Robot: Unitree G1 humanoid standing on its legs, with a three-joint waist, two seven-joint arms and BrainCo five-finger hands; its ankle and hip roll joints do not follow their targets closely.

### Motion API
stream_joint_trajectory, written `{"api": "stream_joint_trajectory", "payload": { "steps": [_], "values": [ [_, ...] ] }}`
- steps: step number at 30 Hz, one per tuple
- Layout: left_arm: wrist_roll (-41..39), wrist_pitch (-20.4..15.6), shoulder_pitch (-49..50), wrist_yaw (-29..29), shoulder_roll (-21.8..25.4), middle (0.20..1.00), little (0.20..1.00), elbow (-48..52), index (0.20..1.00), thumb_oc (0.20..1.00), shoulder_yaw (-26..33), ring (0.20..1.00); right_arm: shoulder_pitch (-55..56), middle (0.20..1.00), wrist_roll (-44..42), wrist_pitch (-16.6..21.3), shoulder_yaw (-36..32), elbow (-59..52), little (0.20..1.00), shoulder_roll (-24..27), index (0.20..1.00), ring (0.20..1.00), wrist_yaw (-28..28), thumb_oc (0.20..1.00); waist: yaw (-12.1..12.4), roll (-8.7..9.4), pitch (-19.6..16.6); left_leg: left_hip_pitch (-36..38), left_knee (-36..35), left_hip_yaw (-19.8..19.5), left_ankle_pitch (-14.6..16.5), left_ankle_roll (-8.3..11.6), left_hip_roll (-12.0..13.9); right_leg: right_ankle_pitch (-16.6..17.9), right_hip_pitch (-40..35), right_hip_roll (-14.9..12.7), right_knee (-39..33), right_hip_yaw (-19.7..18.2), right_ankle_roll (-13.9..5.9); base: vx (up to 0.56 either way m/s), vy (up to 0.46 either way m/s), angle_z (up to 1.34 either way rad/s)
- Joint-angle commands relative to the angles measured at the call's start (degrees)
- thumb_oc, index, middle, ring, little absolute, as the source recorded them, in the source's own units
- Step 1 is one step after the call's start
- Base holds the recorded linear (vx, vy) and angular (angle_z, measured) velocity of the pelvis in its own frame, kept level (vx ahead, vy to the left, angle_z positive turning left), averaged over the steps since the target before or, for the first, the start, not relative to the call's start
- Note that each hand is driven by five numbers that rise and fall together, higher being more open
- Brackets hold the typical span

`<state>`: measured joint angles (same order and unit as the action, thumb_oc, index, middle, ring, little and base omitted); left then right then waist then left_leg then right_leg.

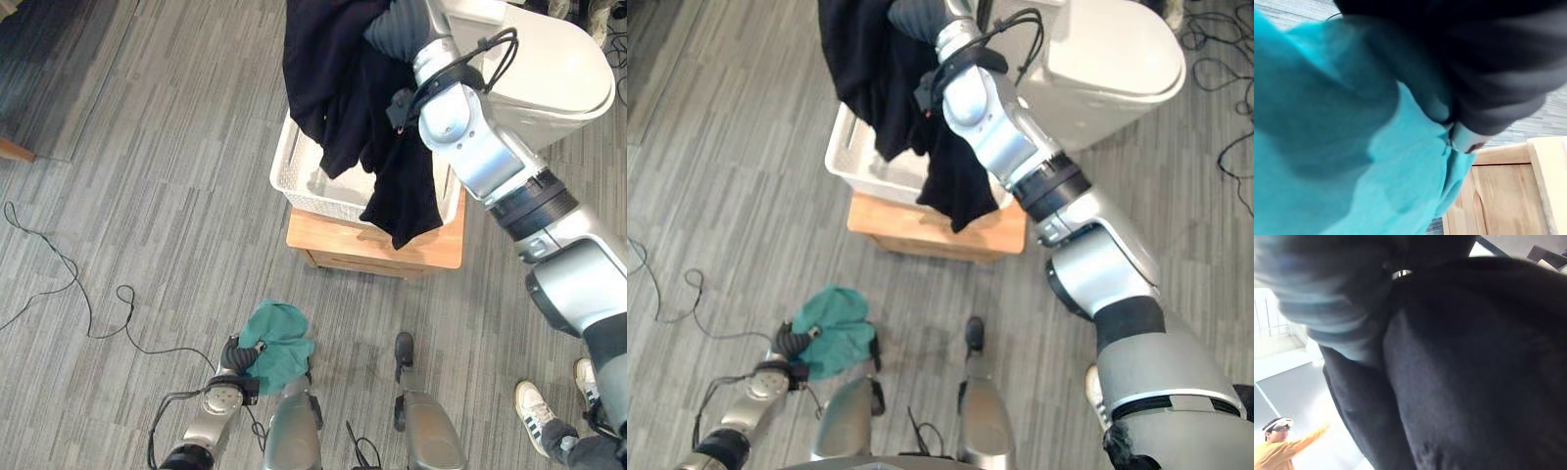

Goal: Tidy up the quilt and then pick up the clothes from the bed and put them into the laundry hamper.

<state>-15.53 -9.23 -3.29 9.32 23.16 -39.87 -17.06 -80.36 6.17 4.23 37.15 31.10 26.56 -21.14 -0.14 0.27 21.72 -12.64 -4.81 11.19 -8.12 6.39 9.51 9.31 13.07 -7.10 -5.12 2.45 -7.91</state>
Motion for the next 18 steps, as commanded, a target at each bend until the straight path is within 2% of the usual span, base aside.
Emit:
{"api": "stream_joint_trajectory", "payload": {
  "steps": [1,4,5,12,14,15,18],
  "values": [
    [-1.36,-2.67,-3.14,1.23,4.16,0.200,0.200,0.64,0.200,0.200,-2.02,0.200,-5.28,0.200,0.29,1.44,1.41,4.92,0.200,3.07,0.200,0.200,-1.38,0.200,1.63,2.99,-1.47,-0.98,-0.19,-0.53,2.80,1.67,-0.52,-4.80,2.74,0.01,0.12,-2.86,-1.56,-0.06,0.003,0.13],
    [-1.75,-2.99,-3.61,1.17,4.17,0.200,0.200,1.72,0.200,0.200,-2.24,0.200,-3.27,0.200,1.04,0.57,2.59,11.24,0.200,2.71,0.200,0.200,-0.70,0.200,2.25,1.95,-0.08,-2.57,-0.19,-0.78,2.16,1.87,-0.39,-4.45,3.90,-0.06,0.12,-2.54,-1.66,-0.08,-0.001,0.12],
    [-1.67,-2.97,-4.03,1.25,4.25,0.200,0.200,2.17,0.200,0.200,-2.28,0.200,-1.73,1.000,1.51,-0.42,3.25,16.00,1.000,2.14,1.000,1.000,0.33,1.000,2.46,1.18,0.80,-3.38,-0.19,-0.72,1.76,2.05,-0.27,-4.36,4.57,-0.12,0.12,-2.34,-1.79,-0.04,0.001,0.03],
    [-0.75,-3.58,-4.86,1.20,4.96,0.200,0.200,4.40,0.200,0.200,-2.65,0.200,0.35,1.000,6.10,-2.43,7.53,26.82,1.000,3.82,1.000,1.000,3.26,1.000,2.16,-0.07,1.34,-3.72,-0.19,-0.30,1.36,2.47,0.04,-4.52,4.96,0.14,0.12,-2.27,-1.98,-0.02,0.004,0.00],
    [-0.77,-3.70,-4.17,0.94,5.25,0.200,0.200,7.55,0.200,0.200,-1.95,0.200,2.06,1.000,7.38,-2.78,7.88,22.72,1.000,7.44,1.000,1.000,4.16,1.000,1.68,0.10,1.08,-2.61,-0.19,-0.10,1.66,2.52,0.13,-4.96,3.78,0.25,0.12,-2.27,-1.91,0.04,-0.001,0.00],
    [-1.80,-3.59,-2.31,-0.06,4.85,0.200,0.200,12.16,0.200,0.200,-0.35,0.200,7.97,1.000,9.95,-2.97,6.08,13.46,1.000,11.49,1.000,1.000,4.11,1.000,0.56,0.39,-0.15,-0.28,-0.19,0.51,2.73,2.43,0.25,-5.79,1.69,0.26,0.12,-2.17,-1.97,0.07,-0.005,0.02],
    [-1.88,-3.33,-1.12,-0.62,4.49,0.200,0.200,13.59,0.200,0.200,0.22,0.200,12.27,1.000,11.49,-3.56,3.96,8.63,1.000,12.56,1.000,1.000,4.41,1.000,0.06,0.66,-1.02,0.56,-0.19,0.72,2.97,2.28,0.35,-5.93,0.95,0.22,0.12,-2.22,-1.86,0.07,-0.016,0.06]
  ]
}}
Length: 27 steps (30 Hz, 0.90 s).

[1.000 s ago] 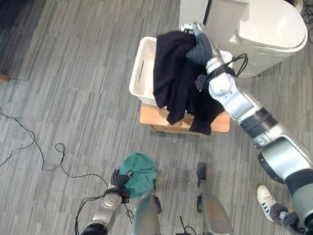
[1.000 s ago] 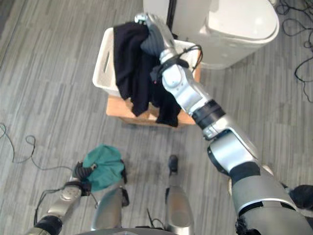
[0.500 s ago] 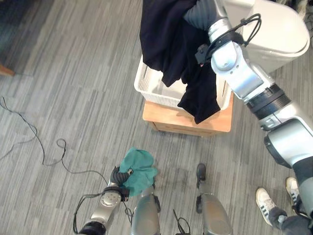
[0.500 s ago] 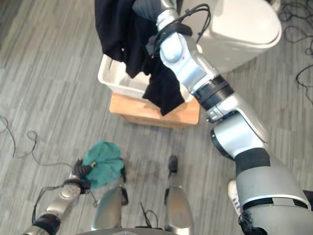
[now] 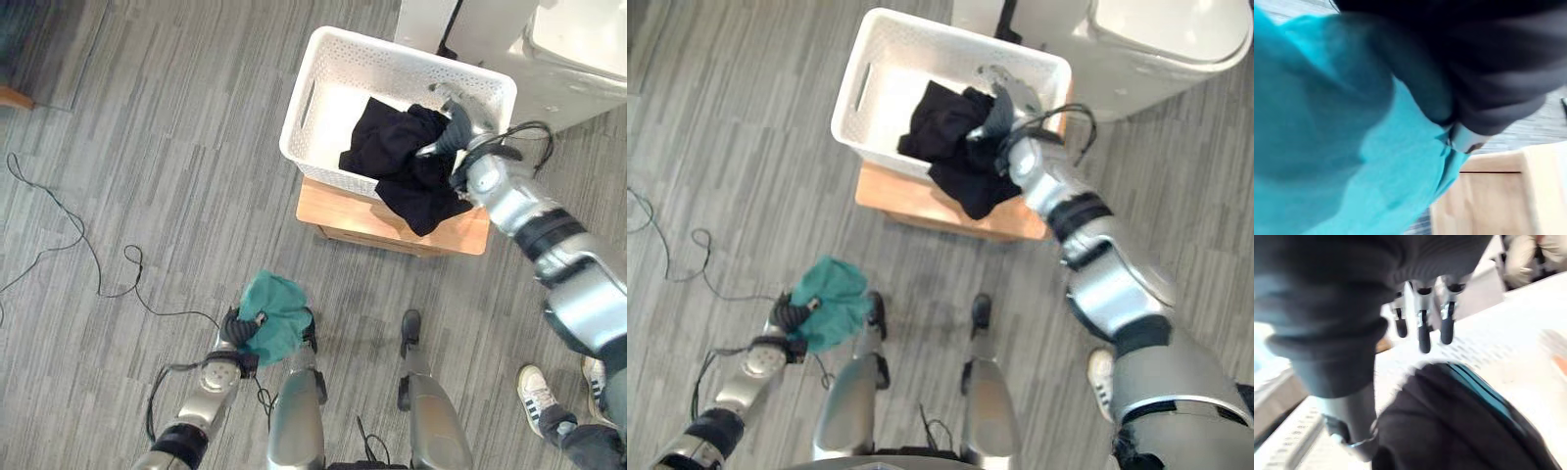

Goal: Tidy up the quilt and then pick up the clothes from the bed and put them into the laundry hamper.

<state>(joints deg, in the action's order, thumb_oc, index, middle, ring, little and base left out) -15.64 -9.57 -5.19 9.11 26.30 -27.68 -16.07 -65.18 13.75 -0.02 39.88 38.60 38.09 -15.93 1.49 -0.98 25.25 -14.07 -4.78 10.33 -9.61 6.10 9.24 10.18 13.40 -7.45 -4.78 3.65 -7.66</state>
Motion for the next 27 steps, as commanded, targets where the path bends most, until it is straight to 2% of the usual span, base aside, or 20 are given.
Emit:
{"api": "stream_joint_trajectory", "payload": {
  "steps": [1,4,5,6,8,9,10,11,14,18,21,23,27],
  "values": [
    [-1.16,-2.50,3.14,-1.42,0.72,0.200,0.200,5.29,0.200,0.200,0.57,0.200,8.87,1.000,6.26,0.94,-5.29,-9.41,1.000,3.47,1.000,1.000,-0.19,1.000,-3.19,2.69,-6.03,4.77,-0.22,2.12,5.79,2.19,0.55,-7.44,-1.86,0.39,-0.22,-3.56,-2.20,0.09,-0.016,-0.04],
    [0.05,-2.23,5.71,-2.00,0.22,0.200,0.200,10.51,0.200,0.200,3.20,0.200,28.30,1.000,9.09,2.02,-16.26,-20.80,1.000,4.94,1.000,1.000,0.76,1.000,-5.35,3.14,-8.37,9.00,-0.22,2.95,7.31,1.59,0.29,-8.53,-5.46,0.14,-0.22,-3.79,-2.19,0.09,0.012,-0.14],
    [0.05,-2.23,5.71,-2.00,0.22,0.200,0.200,10.51,0.200,0.200,3.20,0.200,28.30,1.000,9.09,2.02,-16.26,-20.80,1.000,4.94,1.000,1.000,0.76,1.000,-5.35,3.14,-8.37,9.00,-0.22,2.95,7.31,1.59,0.29,-8.53,-5.46,0.14,-0.22,-3.79,-2.19,0.08,0.030,-0.21],
    [-0.01,-2.27,7.14,-1.93,-0.30,0.200,0.200,13.73,0.200,0.200,5.49,0.200,42.31,1.000,9.47,2.40,-24.47,-25.27,1.000,4.08,1.000,1.000,0.82,1.000,-6.83,3.34,-10.00,11.54,-0.22,3.54,8.16,1.19,0.01,-9.02,-7.66,-0.10,-0.22,-4.13,-2.31,0.09,0.026,-0.18],
    [-0.39,-3.03,7.21,-1.66,-0.02,0.200,0.200,18.47,0.200,0.200,8.42,0.200,53.75,1.000,9.74,2.55,-30.83,-26.29,1.000,2.55,1.000,1.000,0.99,1.000,-8.57,3.44,-11.49,13.77,-0.22,3.85,9.06,1.00,0.02,-9.63,-9.50,-0.39,-0.22,-4.36,-2.50,0.10,0.025,-0.12],
    [-0.38,-2.89,7.40,-1.65,0.16,0.200,0.200,18.73,0.200,0.200,8.24,0.200,54.39,1.000,9.82,2.48,-31.29,-26.75,1.000,2.43,1.000,1.000,1.15,1.000,-8.29,3.56,-11.64,13.58,-0.22,3.88,8.68,1.03,0.04,-9.31,-9.29,-0.36,-0.22,-4.43,-2.41,0.11,0.023,-0.06],
    [1.14,-3.45,7.35,-1.17,1.28,0.200,0.200,23.14,0.200,0.200,11.25,0.200,63.89,1.000,9.71,2.58,-36.16,-27.28,1.000,-0.24,1.000,1.000,1.80,1.000,-9.83,3.72,-12.75,15.46,-0.22,4.25,9.25,0.98,0.22,-9.64,-10.83,-0.55,-0.21,-4.64,-2.55,0.07,0.021,-0.27],
    [1.77,-3.87,7.00,-0.73,1.64,0.200,0.200,24.86,0.200,0.200,12.61,0.200,67.78,1.000,9.28,2.81,-37.83,-26.71,1.000,-1.99,1.000,1.000,2.03,1.000,-10.54,3.77,-13.22,16.22,-0.22,4.55,9.45,1.01,0.28,-9.82,-11.38,-0.56,-0.21,-4.80,-2.59,0.11,0.036,-0.19],
    [3.23,-4.33,3.08,1.41,3.46,0.200,0.200,26.99,0.200,0.200,15.76,0.200,74.55,1.000,9.75,3.22,-38.27,-23.48,1.000,-4.53,1.000,1.000,3.21,1.000,-12.48,3.97,-14.01,17.68,-0.22,5.47,9.76,1.22,0.68,-9.94,-11.99,-0.47,-0.21,-5.46,-2.70,0.06,0.014,-0.23],
    [10.53,-3.51,-5.32,6.48,9.15,0.200,0.200,24.59,0.200,0.200,17.44,0.200,77.77,1.000,11.22,3.50,-36.41,-17.83,1.000,-5.26,1.000,1.000,3.78,1.000,-14.91,4.44,-13.90,18.10,-0.22,6.88,9.99,1.46,1.02,-9.57,-11.01,0.25,-0.16,-7.44,-3.00,-0.01,-0.008,-0.29],
    [13.73,-1.95,-14.46,10.38,13.46,0.200,0.200,17.56,0.200,0.200,15.18,0.200,79.66,1.000,11.14,3.96,-34.41,-15.55,1.000,-4.69,1.000,1.000,4.75,1.000,-17.49,4.69,-13.90,18.22,-0.22,8.29,10.37,1.71,1.32,-9.30,-9.69,0.83,-0.12,-9.17,-3.46,-0.02,-0.011,-0.35],
    [15.76,-0.82,-19.56,12.05,15.48,0.200,0.200,13.28,0.200,0.200,12.87,0.200,79.81,1.000,11.15,4.22,-32.68,-14.18,1.000,-4.73,1.000,1.000,4.93,1.000,-18.27,4.84,-13.57,17.35,-0.22,8.93,9.67,1.87,1.44,-8.27,-8.12,1.18,-0.22,-10.14,-3.62,-0.05,-0.018,-0.37],
    [16.11,0.58,-32.34,15.18,17.42,0.200,0.200,4.96,0.200,0.200,6.42,0.200,78.36,1.000,8.26,4.14,-30.56,-11.80,1.000,-4.56,1.000,1.000,4.35,1.000,-20.45,4.92,-11.19,13.75,-0.22,9.29,8.79,2.01,0.84,-6.86,-3.18,1.43,0.47,-11.17,-4.27,-0.14,-0.026,-0.29]
  ]
}}
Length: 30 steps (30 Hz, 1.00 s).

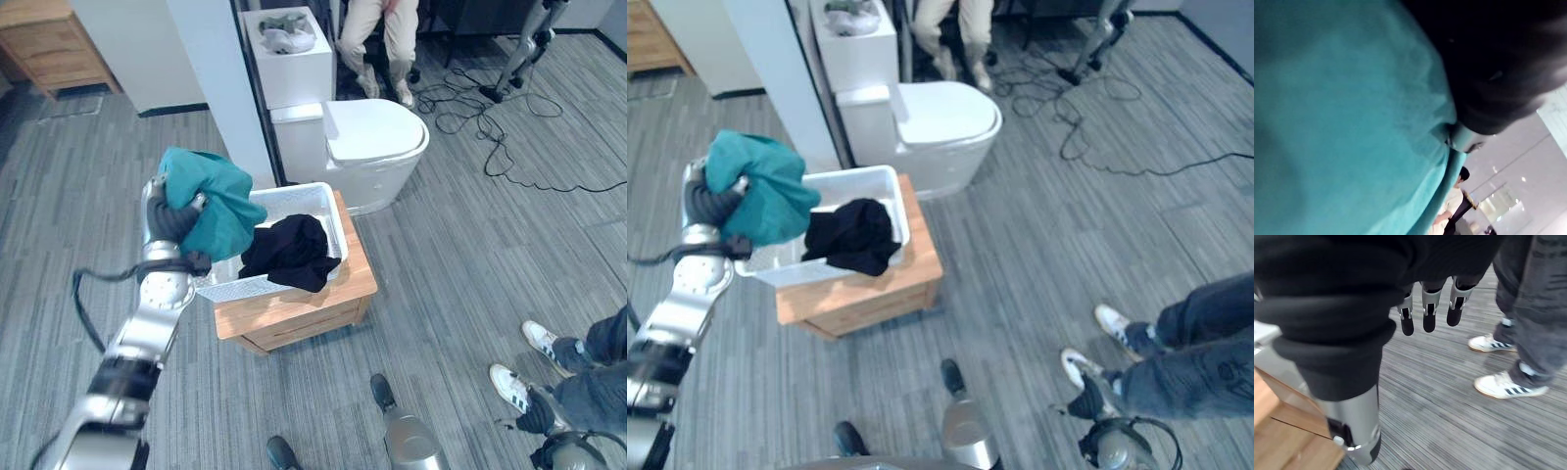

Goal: Tidy up the quilt and then pick up the clothes from the bed and put them into the laundry hamper.

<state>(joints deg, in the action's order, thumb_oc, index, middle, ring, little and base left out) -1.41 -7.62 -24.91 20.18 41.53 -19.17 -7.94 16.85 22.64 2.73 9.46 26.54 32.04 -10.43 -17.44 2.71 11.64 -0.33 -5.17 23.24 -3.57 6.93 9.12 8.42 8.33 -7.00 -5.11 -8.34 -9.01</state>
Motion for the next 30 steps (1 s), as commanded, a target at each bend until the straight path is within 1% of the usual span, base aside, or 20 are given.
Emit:
{"api": "stream_joint_trajectory", "payload": {
  "steps": [1,2,3,4,7,8,9,10,11,15,18,19,20,21,23,24,25,26,27,30],
  "values": [
    [1.80,-1.13,-15.53,4.59,2.56,0.200,0.200,-5.01,0.200,0.200,-2.95,0.200,-3.61,1.000,-1.28,1.30,0.04,-0.08,1.000,1.39,1.000,1.000,-1.46,1.000,-1.83,1.31,3.18,-1.21,0.17,-3.65,2.04,1.25,0.82,-4.46,3.15,1.02,0.83,0.64,-2.82,-0.21,-0.033,-0.15],
    [1.49,-1.32,-19.44,5.73,2.85,0.200,0.200,-6.58,0.200,0.200,-4.94,0.200,-3.70,1.000,-2.61,1.57,-0.06,-0.73,1.000,1.32,1.000,1.000,-2.16,1.000,-2.23,1.24,4.48,-3.12,0.17,-3.80,1.34,1.22,0.64,-3.97,5.10,1.01,1.11,0.54,-2.86,-0.15,-0.033,-0.05],
    [1.86,-0.92,-22.46,5.98,3.14,0.200,0.200,-8.17,0.200,0.200,-6.68,0.200,-3.34,1.000,-3.14,1.61,-0.24,-1.20,1.000,0.85,1.000,1.000,-2.76,1.000,-2.43,0.86,5.04,-4.20,0.17,-4.11,1.35,1.11,0.46,-4.22,5.91,0.83,1.31,0.89,-2.95,-0.13,-0.028,0.04],
    [1.97,-0.82,-25.81,6.92,3.33,0.200,0.200,-10.56,0.200,0.200,-8.76,0.200,-3.33,1.000,-4.11,2.09,0.08,-1.55,1.000,0.03,1.000,1.000,-3.48,1.000,-2.63,0.51,5.81,-5.93,0.17,-4.19,0.66,1.12,0.45,-4.11,7.52,0.65,1.63,1.12,-2.90,-0.11,-0.037,0.15],
    [2.06,0.06,-31.73,7.91,2.09,0.200,0.200,-16.92,0.200,0.200,-12.37,0.200,-4.73,1.000,-6.33,2.82,2.22,-0.44,1.000,-1.68,1.000,1.000,-5.15,1.000,-2.97,-0.67,8.04,-9.43,0.17,-3.65,-0.78,1.33,0.65,-3.38,11.02,-0.06,2.22,1.86,-2.88,-0.11,-0.041,0.09],
    [1.96,0.26,-33.43,7.84,1.89,0.200,0.200,-19.47,0.200,0.200,-13.77,0.200,-5.54,1.000,-6.88,3.06,3.24,0.58,1.000,-2.37,1.000,1.000,-5.68,1.000,-3.00,-1.04,8.68,-10.24,0.17,-3.54,-0.73,1.37,0.65,-3.52,11.81,-0.15,2.19,2.05,-3.02,-0.08,-0.020,0.01],
    [1.92,0.18,-33.68,7.84,1.91,0.200,0.200,-19.65,0.200,0.200,-13.94,0.200,-5.67,1.000,-6.89,3.12,3.25,0.71,1.000,-2.48,1.000,1.000,-5.73,1.000,-2.96,-1.00,8.68,-10.33,0.17,-3.55,-0.74,1.37,0.65,-3.52,11.91,-0.14,2.22,2.06,-3.02,-0.06,-0.003,-0.03],
    [1.05,0.28,-33.92,6.76,1.61,0.799,0.799,-21.60,0.799,0.799,-14.60,0.799,-7.13,1.000,-7.39,2.77,5.21,3.53,1.000,-3.88,1.000,1.000,-6.70,1.000,-2.84,-1.80,9.80,-11.40,0.17,-3.03,-1.12,1.52,0.77,-3.13,12.95,-0.06,1.79,2.01,-3.30,-0.04,-0.008,-0.06],
    [-0.19,0.40,-33.55,5.03,0.94,1.000,1.000,-22.76,1.000,1.000,-15.08,1.000,-7.93,1.000,-7.74,2.44,6.04,5.40,1.000,-4.36,1.000,1.000,-6.71,1.000,-2.74,-2.14,10.02,-11.50,0.17,-2.71,-1.17,1.68,0.90,-3.04,13.09,-0.09,1.61,2.07,-3.38,-0.04,-0.014,-0.11],
    [-4.76,0.06,-29.31,1.83,-0.98,1.000,1.000,-23.45,1.000,1.000,-13.05,1.000,-9.07,1.000,-8.09,1.06,7.48,9.47,1.000,-5.27,1.000,1.000,-6.64,1.000,-2.33,-2.23,10.54,-9.75,0.17,-1.70,-0.97,2.10,1.36,-3.08,11.75,0.29,1.38,1.97,-3.08,0.01,-0.016,-0.14],
    [-13.76,-1.44,-22.29,2.04,-6.36,1.000,1.000,-23.18,1.000,1.000,-8.23,1.000,-9.30,1.000,-7.47,-0.39,8.86,12.66,1.000,-5.81,1.000,1.000,-6.27,1.000,-1.81,-2.11,9.95,-6.77,0.17,-1.49,-0.40,2.15,1.61,-3.93,9.21,0.63,1.46,2.30,-2.37,0.06,-0.033,-0.10],
    [-13.76,-1.42,-22.16,2.05,-6.36,1.000,1.000,-23.09,1.000,1.000,-8.15,1.000,-9.29,1.000,-7.48,-0.37,8.92,12.69,1.000,-5.76,1.000,1.000,-6.29,1.000,-1.86,-2.12,9.99,-6.67,0.17,-1.48,-0.38,2.16,1.63,-3.94,9.10,0.64,1.43,2.30,-2.37,0.11,-0.039,-0.04],
    [-17.84,-3.34,-15.35,2.07,-9.28,1.000,1.000,-18.96,1.000,1.000,-5.07,1.000,-9.38,1.000,-6.56,-1.36,9.35,14.67,1.000,-6.14,1.000,1.000,-5.90,1.000,-1.04,-2.43,8.52,-4.21,0.17,-1.32,0.23,2.21,1.49,-4.62,6.28,0.70,1.33,2.71,-1.97,0.12,-0.051,0.02],
    [-20.17,-4.67,-11.83,1.52,-10.84,1.000,1.000,-16.32,1.000,1.000,-3.63,1.000,-9.72,1.000,-6.14,-1.55,9.44,15.35,1.000,-6.32,1.000,1.000,-5.57,1.000,-0.33,-2.62,7.69,-3.13,0.17,-1.48,0.53,2.26,1.46,-5.05,4.85,0.61,1.21,2.89,-1.80,0.17,-0.073,0.04],
    [-25.78,-6.20,-5.03,-0.15,-12.36,1.000,1.000,-12.39,1.000,1.000,-0.07,1.000,-9.99,1.000,-4.81,-1.98,9.70,16.53,1.000,-6.70,1.000,1.000,-4.67,1.000,0.26,-2.90,6.07,-0.87,0.17,-1.96,1.20,2.19,1.48,-5.90,1.94,0.46,0.96,3.24,-1.53,0.14,-0.042,0.01],
    [-27.96,-7.25,-2.69,-1.25,-12.14,1.000,1.000,-10.84,1.000,1.000,1.74,1.000,-10.55,1.000,-4.82,-1.73,9.67,16.88,1.000,-6.93,1.000,1.000,-4.19,1.000,0.85,-3.06,5.31,0.09,0.17,-2.12,1.39,2.28,1.56,-6.25,0.70,0.35,0.91,3.49,-1.42,0.08,-0.011,0.14],
    [-27.99,-7.23,-2.52,-1.29,-12.10,1.000,1.000,-10.74,1.000,1.000,1.85,1.000,-10.55,1.000,-4.83,-1.72,9.78,16.90,1.000,-6.91,1.000,1.000,-4.20,1.000,0.74,-3.02,5.37,0.21,0.17,-2.13,1.41,2.29,1.56,-6.28,0.56,0.34,0.90,3.51,-1.42,0.07,-0.011,0.23],
    [-31.07,-8.76,2.65,-2.53,-12.05,1.000,1.000,-8.39,1.000,1.000,5.59,1.000,-11.24,1.000,-4.14,-1.75,9.90,18.32,1.000,-7.74,1.000,1.000,-3.63,1.000,1.62,-3.20,4.00,1.48,0.17,-2.79,1.47,2.28,1.63,-6.62,-1.36,0.31,0.79,3.86,-1.05,0.08,-0.006,0.16],
    [-30.62,-9.36,5.74,-2.52,-12.05,1.000,1.000,-7.44,1.000,1.000,7.60,1.000,-11.54,1.000,-4.31,-1.63,9.81,19.56,1.000,-8.66,1.000,1.000,-3.12,1.000,2.36,-3.33,3.32,2.54,0.17,-3.33,1.97,2.22,1.58,-7.25,-2.62,0.20,0.89,4.28,-0.94,0.08,-0.012,0.11],
    [-26.15,-7.78,13.90,-3.54,-11.68,1.000,1.000,-6.94,1.000,1.000,9.36,1.000,-13.55,1.000,-3.87,-1.31,10.45,23.29,1.000,-10.60,1.000,1.000,-2.36,1.000,4.23,-3.59,1.54,3.79,0.17,-4.48,1.79,2.04,1.65,-7.52,-4.89,0.26,0.86,4.96,-0.42,0.06,0.013,0.18]
  ]
}}
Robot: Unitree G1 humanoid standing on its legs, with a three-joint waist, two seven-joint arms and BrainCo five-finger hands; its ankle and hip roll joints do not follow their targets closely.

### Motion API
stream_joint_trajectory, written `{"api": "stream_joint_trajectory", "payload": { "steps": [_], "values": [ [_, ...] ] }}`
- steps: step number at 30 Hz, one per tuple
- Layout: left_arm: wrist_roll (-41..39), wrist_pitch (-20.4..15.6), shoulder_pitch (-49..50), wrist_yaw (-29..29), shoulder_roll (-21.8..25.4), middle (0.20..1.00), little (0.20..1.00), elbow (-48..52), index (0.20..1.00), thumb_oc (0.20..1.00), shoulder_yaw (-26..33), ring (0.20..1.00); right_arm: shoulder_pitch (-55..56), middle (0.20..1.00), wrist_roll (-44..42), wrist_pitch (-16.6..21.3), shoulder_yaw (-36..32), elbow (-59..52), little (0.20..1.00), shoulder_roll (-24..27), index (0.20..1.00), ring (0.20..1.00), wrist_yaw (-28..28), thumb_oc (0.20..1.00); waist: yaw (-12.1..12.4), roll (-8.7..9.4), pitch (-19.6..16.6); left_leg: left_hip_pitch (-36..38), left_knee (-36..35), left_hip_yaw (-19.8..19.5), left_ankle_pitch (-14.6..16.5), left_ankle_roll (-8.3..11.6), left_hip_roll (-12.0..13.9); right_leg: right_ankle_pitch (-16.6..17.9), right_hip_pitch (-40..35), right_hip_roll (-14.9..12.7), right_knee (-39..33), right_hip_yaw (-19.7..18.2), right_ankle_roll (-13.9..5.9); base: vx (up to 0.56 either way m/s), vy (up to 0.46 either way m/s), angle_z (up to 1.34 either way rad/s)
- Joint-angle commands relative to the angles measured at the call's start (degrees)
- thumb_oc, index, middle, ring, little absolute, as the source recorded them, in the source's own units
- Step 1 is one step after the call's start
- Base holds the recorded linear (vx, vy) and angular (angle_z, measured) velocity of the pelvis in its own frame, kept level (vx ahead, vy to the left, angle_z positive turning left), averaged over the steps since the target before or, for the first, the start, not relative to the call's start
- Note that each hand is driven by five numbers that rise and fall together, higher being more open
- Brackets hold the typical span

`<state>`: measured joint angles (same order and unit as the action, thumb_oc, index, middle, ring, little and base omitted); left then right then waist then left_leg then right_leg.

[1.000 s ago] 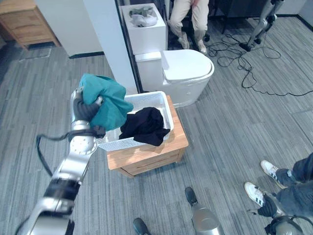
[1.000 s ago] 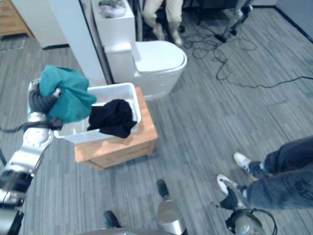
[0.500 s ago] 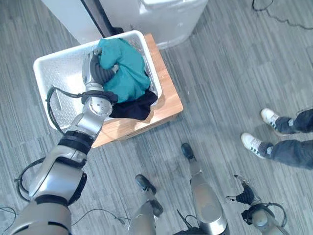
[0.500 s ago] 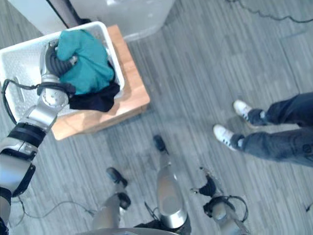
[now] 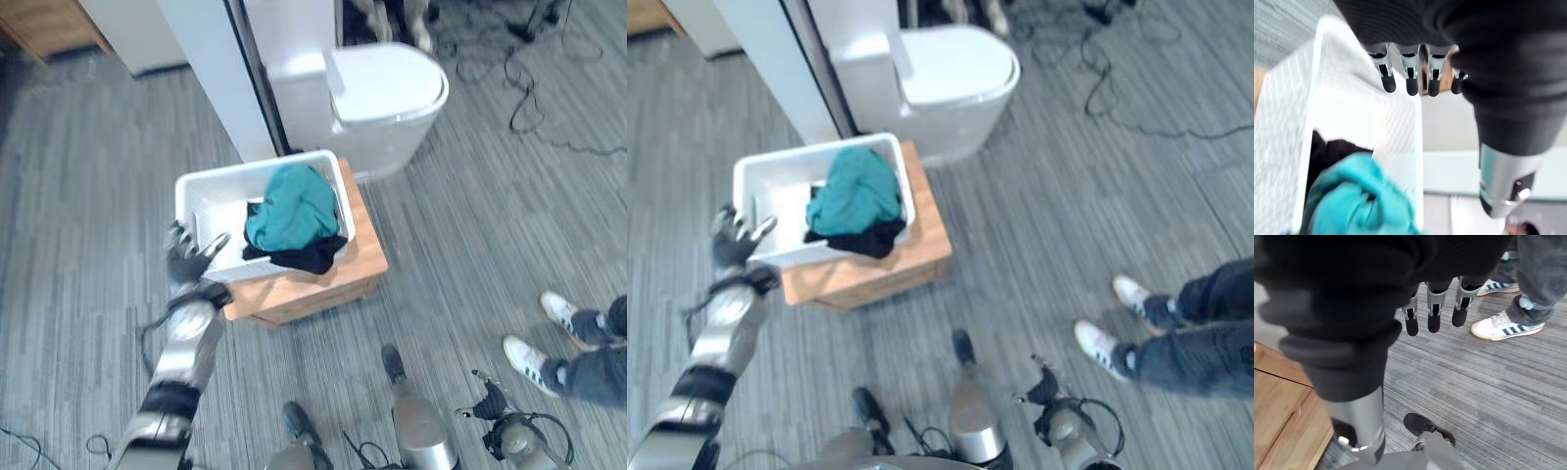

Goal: Tidy up the quilt and then pick up the clothes from the bed and put them into the laundry hamper.

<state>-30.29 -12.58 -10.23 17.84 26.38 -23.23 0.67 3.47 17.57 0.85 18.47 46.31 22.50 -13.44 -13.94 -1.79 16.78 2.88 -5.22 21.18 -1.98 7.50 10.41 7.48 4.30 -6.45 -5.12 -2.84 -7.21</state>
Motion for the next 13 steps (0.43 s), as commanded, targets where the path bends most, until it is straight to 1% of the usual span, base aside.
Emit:
{"api": "stream_joint_trajectory", "payload": {
  "steps": [1,2,4,6,8,9,10,12,13],
  "values": [
    [3.81,-1.87,5.31,-2.62,2.48,1.000,1.000,-3.02,1.000,1.000,1.71,1.000,-1.08,1.000,1.24,0.29,1.46,5.89,1.000,-2.45,1.000,1.000,1.27,1.000,2.10,0.85,-4.63,1.47,0.22,-3.17,0.33,1.29,0.29,-6.85,-2.30,-0.42,0.86,0.18,-2.06,0.03,0.018,0.18],
    [3.85,-1.80,5.61,-2.61,2.48,1.000,1.000,-2.81,1.000,1.000,1.83,1.000,-1.04,1.000,1.24,0.34,1.59,5.98,1.000,-2.49,1.000,1.000,1.23,1.000,1.97,0.91,-4.65,1.59,0.22,-3.22,0.37,1.29,0.27,-6.89,-2.47,-0.45,0.82,0.24,-2.07,0.04,0.038,0.07],
    [6.38,-0.37,10.15,-3.92,1.46,1.000,1.000,-4.98,1.000,1.000,1.35,1.000,-1.87,1.000,0.75,0.15,1.39,7.48,1.000,-3.37,1.000,1.000,1.59,1.000,3.04,0.96,-5.25,2.09,0.22,-3.74,0.49,1.15,0.27,-7.04,-3.46,-0.66,0.74,0.61,-2.03,0.02,0.055,0.18],
    [10.02,2.82,14.12,-5.29,-1.71,1.000,1.000,-15.52,1.000,1.000,-0.58,1.000,-3.56,1.000,0.68,0.07,1.95,9.32,1.000,-4.47,1.000,1.000,1.68,1.000,3.94,1.17,-5.73,2.56,0.22,-4.20,0.59,0.87,0.26,-7.19,-4.29,-1.00,0.69,1.23,-2.10,0.01,0.056,0.21],
    [10.02,2.81,14.11,-5.29,-1.71,1.000,1.000,-15.54,1.000,1.000,-0.58,1.000,-3.57,1.000,0.68,0.07,1.94,9.33,1.000,-4.47,1.000,1.000,1.68,1.000,3.95,1.15,-5.83,2.45,0.22,-4.19,0.57,0.88,0.28,-7.16,-4.17,-0.98,0.70,1.21,-2.08,0.01,0.084,0.14],
    [11.22,7.67,16.88,-8.62,-10.17,1.000,1.000,-44.62,1.000,1.000,-2.00,1.000,-7.11,1.000,-1.62,-0.52,3.49,15.07,1.000,-9.10,1.000,1.000,1.67,1.000,4.91,1.48,-6.86,2.75,0.22,-4.77,1.08,0.30,-0.13,-7.24,-4.94,-1.33,0.69,1.33,-2.19,0.05,0.206,0.00],
    [16.78,9.04,16.76,-9.28,-10.87,1.000,1.000,-49.56,1.000,1.000,-3.81,1.000,-8.20,1.000,-2.34,-0.34,4.41,16.43,1.000,-10.30,1.000,1.000,1.61,1.000,5.06,1.62,-7.26,2.91,0.22,-4.82,1.33,0.18,-0.32,-7.29,-5.24,-1.59,0.64,1.34,-2.27,0.05,0.232,0.00],
    [23.80,10.64,16.77,-9.31,-11.44,1.000,1.000,-53.61,1.000,1.000,-6.67,1.000,-9.59,1.000,-2.59,-0.38,6.39,18.01,1.000,-11.46,1.000,1.000,2.18,1.000,5.39,1.81,-7.59,3.07,0.22,-4.88,1.69,0.04,-0.52,-7.13,-5.37,-1.84,0.50,1.33,-2.34,0.01,0.103,0.03],
    [24.87,11.09,17.08,-9.83,-11.90,1.000,1.000,-54.92,1.000,1.000,-6.97,1.000,-9.73,1.000,-2.73,-0.28,6.74,18.46,1.000,-11.76,1.000,1.000,2.23,1.000,5.56,1.88,-7.70,3.08,0.22,-4.91,1.77,-0.02,-0.60,-7.10,-5.37,-1.90,0.49,1.35,-2.40,0.00,0.093,0.10]
  ]
}}
